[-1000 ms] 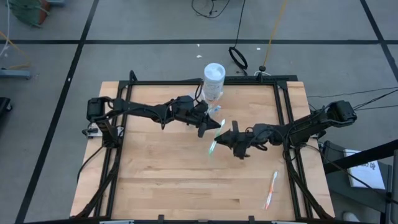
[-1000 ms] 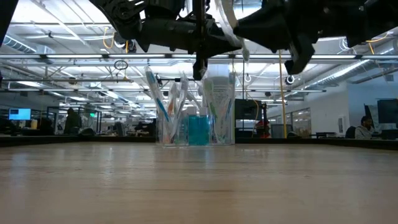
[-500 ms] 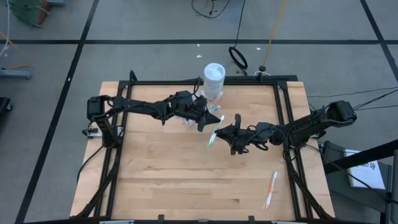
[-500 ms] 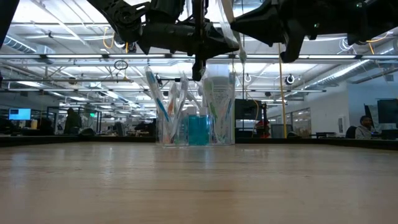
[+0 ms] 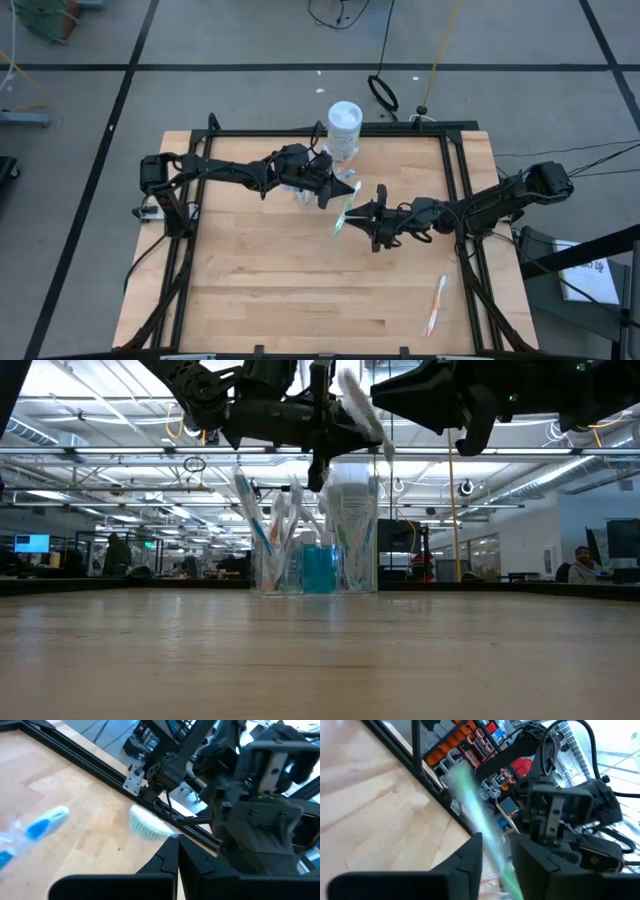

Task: Pick & Place toothbrushing station
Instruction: Put the green toothbrush into the transparent organizer

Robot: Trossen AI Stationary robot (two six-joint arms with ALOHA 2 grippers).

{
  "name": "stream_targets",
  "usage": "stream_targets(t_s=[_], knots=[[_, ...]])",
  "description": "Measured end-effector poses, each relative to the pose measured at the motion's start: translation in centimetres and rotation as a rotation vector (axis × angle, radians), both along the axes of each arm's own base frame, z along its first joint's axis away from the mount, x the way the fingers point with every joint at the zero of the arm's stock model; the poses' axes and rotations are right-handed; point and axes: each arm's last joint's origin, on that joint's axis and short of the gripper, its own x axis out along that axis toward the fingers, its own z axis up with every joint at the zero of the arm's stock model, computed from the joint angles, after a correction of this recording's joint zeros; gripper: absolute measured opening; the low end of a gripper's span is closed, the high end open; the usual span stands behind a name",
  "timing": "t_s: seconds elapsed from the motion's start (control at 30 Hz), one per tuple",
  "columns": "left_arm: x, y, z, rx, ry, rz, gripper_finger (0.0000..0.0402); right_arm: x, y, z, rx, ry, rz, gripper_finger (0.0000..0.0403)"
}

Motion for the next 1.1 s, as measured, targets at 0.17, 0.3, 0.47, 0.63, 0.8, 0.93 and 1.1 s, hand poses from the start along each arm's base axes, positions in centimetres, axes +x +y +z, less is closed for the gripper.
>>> stream_targets(t_s=[0.17,0.3,0.47,0.63,0.8,0.93,1.1], knots=[[-0.1,0.3,0.0,0.005,-0.001,-0.001,0.001,0.0,0.0,0.0,0.013,0.0,-0.007,0.0148],[-0.7,1.5,0.7,0.062,-0.024,0.016,0.0003,-0.1,0.4,0.0,0.014,0.001,0.003,0.0181],[-2.4,2.0,3.5,0.135,-0.076,-0.025,0.0004,-0.1,0.9,-0.4,0.0,0.038,0.02,0.02],[-4.8,1.3,6.5,0.299,-0.082,-0.019,0.0003,-0.1,0.9,-0.6,-0.021,0.06,0.018,0.0203],[-7.3,-0.2,7.8,0.541,0.079,0.114,0.0004,-0.2,0.9,-0.6,-0.019,0.068,0.017,0.0199],[-7.8,-1.3,7.8,0.635,0.206,0.319,0.0003,-0.2,0.9,-0.7,-0.02,0.069,0.017,0.0201],[-6.4,-2.5,5.8,0.719,0.241,0.514,0.0002,-0.1,0.8,-0.7,-0.019,0.07,0.014,0.0203]])
